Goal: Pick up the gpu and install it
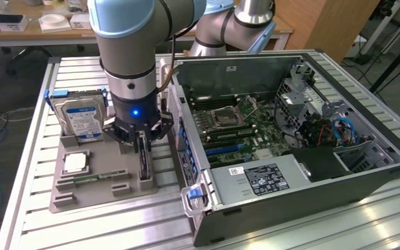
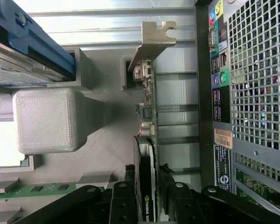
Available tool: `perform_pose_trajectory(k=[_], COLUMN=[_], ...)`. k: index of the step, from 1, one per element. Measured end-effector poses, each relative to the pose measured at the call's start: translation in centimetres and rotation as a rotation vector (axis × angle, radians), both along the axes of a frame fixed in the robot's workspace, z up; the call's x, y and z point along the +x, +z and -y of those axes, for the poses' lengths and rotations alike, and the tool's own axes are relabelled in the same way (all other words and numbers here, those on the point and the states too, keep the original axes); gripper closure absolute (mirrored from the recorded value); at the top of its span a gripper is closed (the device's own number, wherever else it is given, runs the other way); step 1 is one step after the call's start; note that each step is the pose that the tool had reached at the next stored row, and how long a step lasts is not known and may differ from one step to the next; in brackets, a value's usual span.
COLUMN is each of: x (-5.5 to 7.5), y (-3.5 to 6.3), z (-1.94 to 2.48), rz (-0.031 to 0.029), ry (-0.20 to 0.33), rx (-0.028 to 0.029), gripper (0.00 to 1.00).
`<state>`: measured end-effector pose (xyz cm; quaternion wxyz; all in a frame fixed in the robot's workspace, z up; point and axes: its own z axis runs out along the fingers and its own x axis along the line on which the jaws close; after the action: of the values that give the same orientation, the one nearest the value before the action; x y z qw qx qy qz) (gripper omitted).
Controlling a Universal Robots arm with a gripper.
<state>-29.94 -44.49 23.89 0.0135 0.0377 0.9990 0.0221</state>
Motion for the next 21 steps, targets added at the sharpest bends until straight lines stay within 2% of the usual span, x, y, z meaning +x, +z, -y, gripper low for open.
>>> perform_pose_trajectory(k=[21], x=[0.03], y=[-0.11], z=[0.0], rz=[0.0], ry=[0.0], rx=[0.0001], gripper=[0.65])
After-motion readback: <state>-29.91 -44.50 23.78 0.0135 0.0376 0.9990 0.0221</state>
